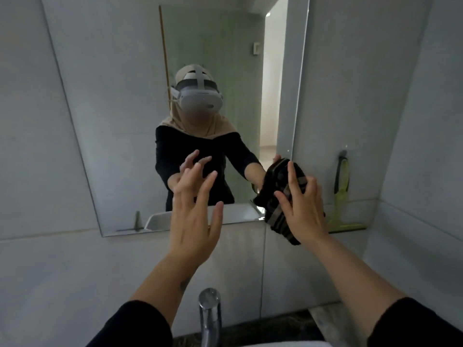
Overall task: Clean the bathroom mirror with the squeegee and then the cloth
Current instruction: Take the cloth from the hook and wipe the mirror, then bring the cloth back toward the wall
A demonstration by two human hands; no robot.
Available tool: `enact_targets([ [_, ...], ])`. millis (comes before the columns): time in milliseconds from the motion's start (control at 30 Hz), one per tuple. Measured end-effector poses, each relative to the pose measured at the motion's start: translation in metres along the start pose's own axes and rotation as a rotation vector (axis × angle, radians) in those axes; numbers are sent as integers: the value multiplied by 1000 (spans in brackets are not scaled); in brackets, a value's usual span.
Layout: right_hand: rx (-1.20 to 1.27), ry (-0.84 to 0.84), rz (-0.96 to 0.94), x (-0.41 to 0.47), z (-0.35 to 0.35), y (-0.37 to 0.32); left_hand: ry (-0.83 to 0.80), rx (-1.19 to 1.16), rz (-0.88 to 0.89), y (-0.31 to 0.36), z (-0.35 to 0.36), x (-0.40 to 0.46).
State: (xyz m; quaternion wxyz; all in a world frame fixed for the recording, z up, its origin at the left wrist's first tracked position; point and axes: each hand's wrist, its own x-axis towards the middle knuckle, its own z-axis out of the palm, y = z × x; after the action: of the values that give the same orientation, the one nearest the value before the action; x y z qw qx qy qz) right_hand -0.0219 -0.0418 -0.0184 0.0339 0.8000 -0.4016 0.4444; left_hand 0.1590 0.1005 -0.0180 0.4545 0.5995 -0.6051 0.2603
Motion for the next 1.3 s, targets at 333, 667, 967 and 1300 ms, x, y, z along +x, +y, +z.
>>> enact_targets([
  [333,811,-482,102,11,-106,-101,-402,-1077,-663,81,-42,69],
  [667,818,-502,101,44,-98,-198,-114,-746,-733,39,-132,92],
  [967,910,-491,-188,56,-47,-300,44,-304,-648,-48,-245,72],
  [1300,775,-510,-378,57,19,-424,137,104,-786,-148,-313,32],
])
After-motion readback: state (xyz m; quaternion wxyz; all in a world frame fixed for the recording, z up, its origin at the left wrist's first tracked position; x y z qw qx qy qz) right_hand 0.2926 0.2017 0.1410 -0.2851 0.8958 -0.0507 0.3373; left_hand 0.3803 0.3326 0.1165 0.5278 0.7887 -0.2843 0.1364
